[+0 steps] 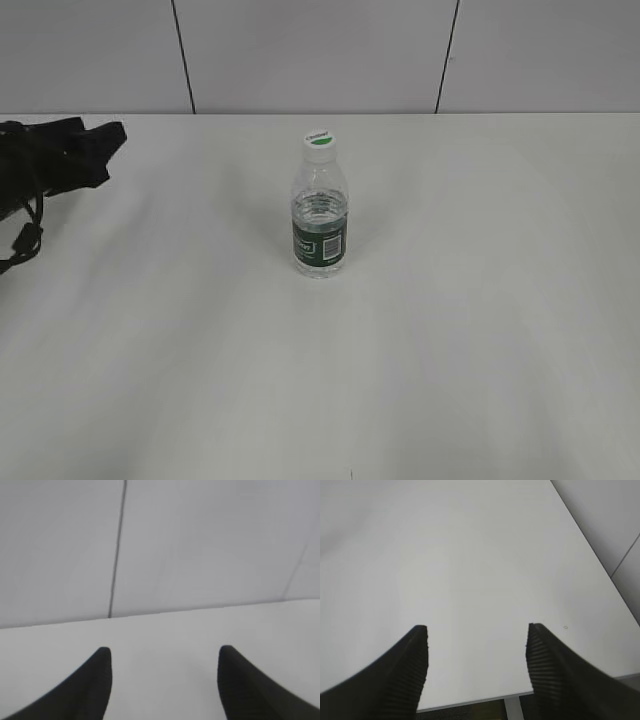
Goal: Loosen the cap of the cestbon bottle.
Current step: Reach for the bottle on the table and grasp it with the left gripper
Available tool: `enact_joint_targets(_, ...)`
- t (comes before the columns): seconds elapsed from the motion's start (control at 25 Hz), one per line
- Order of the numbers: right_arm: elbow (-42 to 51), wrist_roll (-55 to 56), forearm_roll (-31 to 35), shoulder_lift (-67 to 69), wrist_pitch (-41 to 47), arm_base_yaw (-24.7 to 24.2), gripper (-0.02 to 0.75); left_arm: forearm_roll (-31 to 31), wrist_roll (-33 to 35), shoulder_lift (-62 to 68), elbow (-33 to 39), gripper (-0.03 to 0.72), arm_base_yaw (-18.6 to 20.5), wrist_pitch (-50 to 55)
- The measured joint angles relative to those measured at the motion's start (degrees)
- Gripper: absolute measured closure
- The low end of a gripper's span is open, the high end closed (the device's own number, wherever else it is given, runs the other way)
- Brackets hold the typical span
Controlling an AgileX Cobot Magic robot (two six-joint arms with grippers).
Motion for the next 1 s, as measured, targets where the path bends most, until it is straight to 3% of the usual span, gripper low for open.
enact_joint_targets(0.16, 0.00, 0.00, 0.00, 0.00, 0.00, 0.00, 0.267, 15.29, -5.66, 4.70, -6.53, 0.267, 2.45, -0.46)
enact_joint_targets(0.36, 0.00, 0.00, 0.00, 0.00, 0.00, 0.00, 0.267, 38.10, -17.46, 7.80, -17.78, 0.267, 3.81, -0.69)
enact_joint_targets(0.52, 0.00, 0.00, 0.00, 0.00, 0.00, 0.00, 0.267, 51.14, -24.77, 10.03, -27.53, 0.267, 3.81, -1.86)
enact_joint_targets(0.72, 0.00, 0.00, 0.00, 0.00, 0.00, 0.00, 0.267, 57.62, -26.65, 13.49, -33.99, 0.290, 3.75, -2.34)
enact_joint_targets(1.0, 0.00, 0.00, 0.00, 0.00, 0.00, 0.00, 0.267, 58.20, -24.93, 18.85, -37.29, 0.340, 1.48, -2.35)
